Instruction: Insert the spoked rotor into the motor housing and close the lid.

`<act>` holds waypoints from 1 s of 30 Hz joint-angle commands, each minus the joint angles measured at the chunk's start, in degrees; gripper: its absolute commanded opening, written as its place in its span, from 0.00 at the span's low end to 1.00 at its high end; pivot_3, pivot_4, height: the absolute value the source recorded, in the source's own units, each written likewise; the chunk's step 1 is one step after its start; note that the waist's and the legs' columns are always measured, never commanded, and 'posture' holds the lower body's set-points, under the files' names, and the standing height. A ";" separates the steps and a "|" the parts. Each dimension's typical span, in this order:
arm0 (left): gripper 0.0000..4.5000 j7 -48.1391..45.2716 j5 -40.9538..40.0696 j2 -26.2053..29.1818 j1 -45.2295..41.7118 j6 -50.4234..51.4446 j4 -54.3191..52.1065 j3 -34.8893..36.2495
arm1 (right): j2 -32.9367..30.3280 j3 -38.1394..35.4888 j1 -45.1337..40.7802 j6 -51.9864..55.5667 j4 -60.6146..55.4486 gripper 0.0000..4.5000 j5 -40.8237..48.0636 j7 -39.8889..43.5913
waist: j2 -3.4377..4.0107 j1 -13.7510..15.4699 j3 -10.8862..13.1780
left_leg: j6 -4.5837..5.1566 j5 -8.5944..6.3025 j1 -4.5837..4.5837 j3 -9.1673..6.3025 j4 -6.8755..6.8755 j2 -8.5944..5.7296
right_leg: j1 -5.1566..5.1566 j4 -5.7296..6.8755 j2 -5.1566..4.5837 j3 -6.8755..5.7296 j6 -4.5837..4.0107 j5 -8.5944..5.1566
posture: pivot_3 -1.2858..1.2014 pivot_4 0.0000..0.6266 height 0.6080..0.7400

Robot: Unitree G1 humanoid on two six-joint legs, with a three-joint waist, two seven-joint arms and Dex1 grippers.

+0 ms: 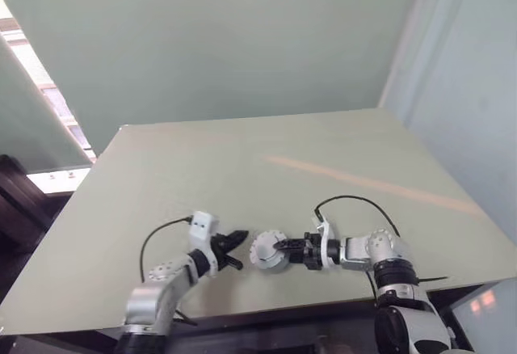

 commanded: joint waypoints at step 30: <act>0.00 18.65 -47.96 -14.11 7.66 13.21 -5.70 15.91 | 11.25 -4.40 -1.53 5.69 -13.30 0.51 15.28 -5.29 | -0.09 0.17 0.02 | -0.02 -0.01 -0.10 -0.03 0.01 -0.05 | -0.03 -0.12 -0.06 -0.04 -0.02 -0.01 | 0.52 0.00 1.00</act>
